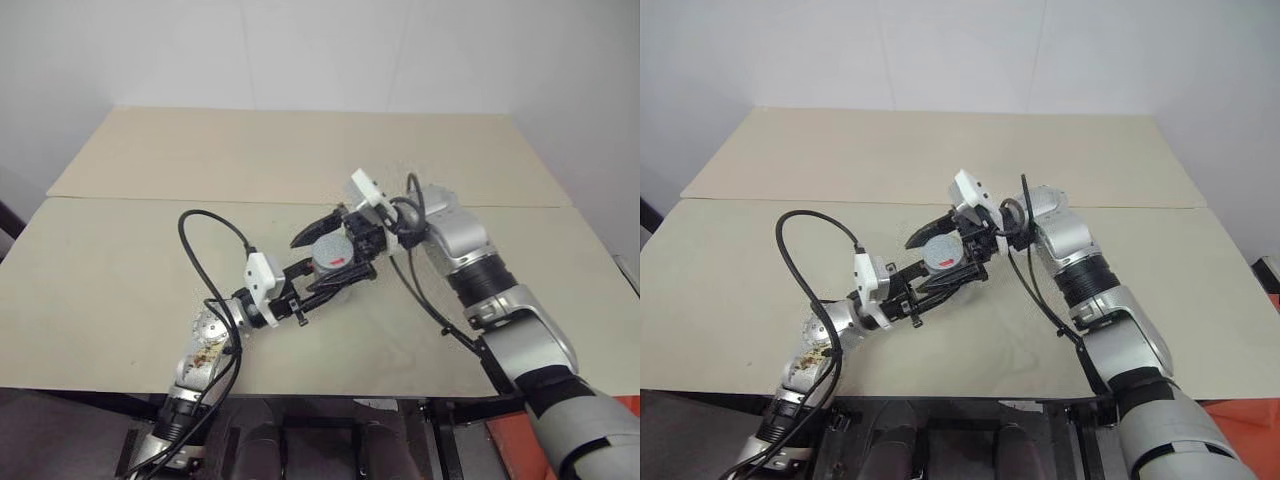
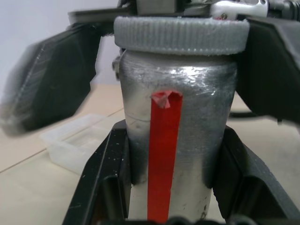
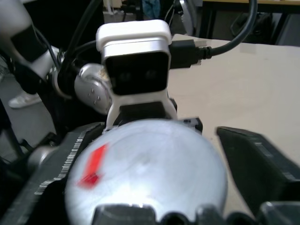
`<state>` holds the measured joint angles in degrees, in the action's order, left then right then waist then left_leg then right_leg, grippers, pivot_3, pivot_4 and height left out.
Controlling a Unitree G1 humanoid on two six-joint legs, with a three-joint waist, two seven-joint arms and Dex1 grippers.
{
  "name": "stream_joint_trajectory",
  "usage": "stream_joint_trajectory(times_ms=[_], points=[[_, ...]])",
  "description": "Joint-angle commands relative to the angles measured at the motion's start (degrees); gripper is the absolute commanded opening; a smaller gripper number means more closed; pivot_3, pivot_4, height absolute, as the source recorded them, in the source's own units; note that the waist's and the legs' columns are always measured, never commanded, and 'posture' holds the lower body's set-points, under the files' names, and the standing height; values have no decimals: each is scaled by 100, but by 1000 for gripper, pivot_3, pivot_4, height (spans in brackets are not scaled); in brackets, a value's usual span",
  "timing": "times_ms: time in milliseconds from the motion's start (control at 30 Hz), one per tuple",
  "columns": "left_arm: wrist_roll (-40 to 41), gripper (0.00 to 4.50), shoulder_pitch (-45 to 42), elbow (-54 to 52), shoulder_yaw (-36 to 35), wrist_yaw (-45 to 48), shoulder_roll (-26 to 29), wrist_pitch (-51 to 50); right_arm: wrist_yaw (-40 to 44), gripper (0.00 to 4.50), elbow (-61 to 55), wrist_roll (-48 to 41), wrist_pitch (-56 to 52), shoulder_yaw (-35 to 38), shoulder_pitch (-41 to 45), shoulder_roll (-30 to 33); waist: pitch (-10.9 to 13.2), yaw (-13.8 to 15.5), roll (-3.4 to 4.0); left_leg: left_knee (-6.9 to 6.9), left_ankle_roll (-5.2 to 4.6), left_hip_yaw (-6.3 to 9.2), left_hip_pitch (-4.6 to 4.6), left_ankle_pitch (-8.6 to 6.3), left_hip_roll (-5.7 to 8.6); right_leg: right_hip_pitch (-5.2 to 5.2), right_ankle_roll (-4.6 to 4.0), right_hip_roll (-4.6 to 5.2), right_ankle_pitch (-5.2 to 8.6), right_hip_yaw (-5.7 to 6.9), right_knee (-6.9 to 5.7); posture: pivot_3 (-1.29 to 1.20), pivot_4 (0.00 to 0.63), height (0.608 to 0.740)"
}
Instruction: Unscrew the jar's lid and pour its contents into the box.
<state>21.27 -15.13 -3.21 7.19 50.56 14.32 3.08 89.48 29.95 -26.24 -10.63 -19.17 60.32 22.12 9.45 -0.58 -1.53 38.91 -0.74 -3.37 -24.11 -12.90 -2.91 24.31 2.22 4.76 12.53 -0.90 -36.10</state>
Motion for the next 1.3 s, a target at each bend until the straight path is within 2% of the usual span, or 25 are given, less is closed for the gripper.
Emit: stream_joint_trajectory(times_ms=[33, 333, 467, 600, 767, 900, 1000, 1300], points=[[-4, 1919, -33, -239, -1, -44, -22, 114, 32, 4477, -677, -201, -208, 505, -97, 203, 0, 15, 0, 0, 0, 0, -1, 0, 0, 0, 0, 0, 0, 0, 1, 0, 150, 740], [-115, 1919, 52, -14, -97, -208, -62, 257, -1629, 4477, -3702, -366, -973, 1524, -1716, 933, 0, 85, 0, 0, 0, 0, -5, 0, 1, 2, 0, 4, 0, 5, 3, 0, 150, 740], [-174, 1919, -71, 107, -120, -306, -107, 357, -3539, 4477, -4881, -363, -1929, 1953, -2061, 639, 0, 45, 0, 1, 0, -1, -4, 0, 1, 4, 0, 4, 0, 2, 0, 0, 150, 740], [-493, 1919, -281, 389, -230, -757, -283, 710, -5480, 4477, -6096, 279, -2881, 1717, -2438, 159, -1, 56, 0, 1, 1, 3, -3, 0, 1, 4, 0, 2, 0, 4, -2, 0, 150, 740], [-692, 1919, -453, 677, -313, -1081, -398, 986, -7135, 4477, -7049, 627, -3561, 1370, -2957, -850, -1, 69, 0, 1, 1, 2, -11, 0, 4, 6, 0, 4, 0, 3, 3, 0, 150, 740], [-671, 1919, -498, 748, -296, -1058, -401, 1039, -7591, 4477, -7200, 1172, -3544, 725, -3221, -946, -1, 60, 0, 2, 1, 2, -10, 0, 5, 4, 1, 4, 0, 4, 5, 0, 150, 740], [-660, 1919, -514, 776, -269, -1031, -396, 1058, -7641, 4477, -7121, 1395, -3406, 449, -3341, -900, -1, 57, 0, 3, 1, 4, -10, 1, 5, 2, 1, 4, 0, 6, 5, 0, 150, 740], [-648, 1919, -438, 695, -272, -1051, -375, 1059, -7753, 4477, -6787, 1592, -3228, 389, -3361, -1192, -1, 3, 0, 2, 1, 5, -9, 1, 4, 2, 1, 3, 0, 6, 5, 0, 150, 740]])
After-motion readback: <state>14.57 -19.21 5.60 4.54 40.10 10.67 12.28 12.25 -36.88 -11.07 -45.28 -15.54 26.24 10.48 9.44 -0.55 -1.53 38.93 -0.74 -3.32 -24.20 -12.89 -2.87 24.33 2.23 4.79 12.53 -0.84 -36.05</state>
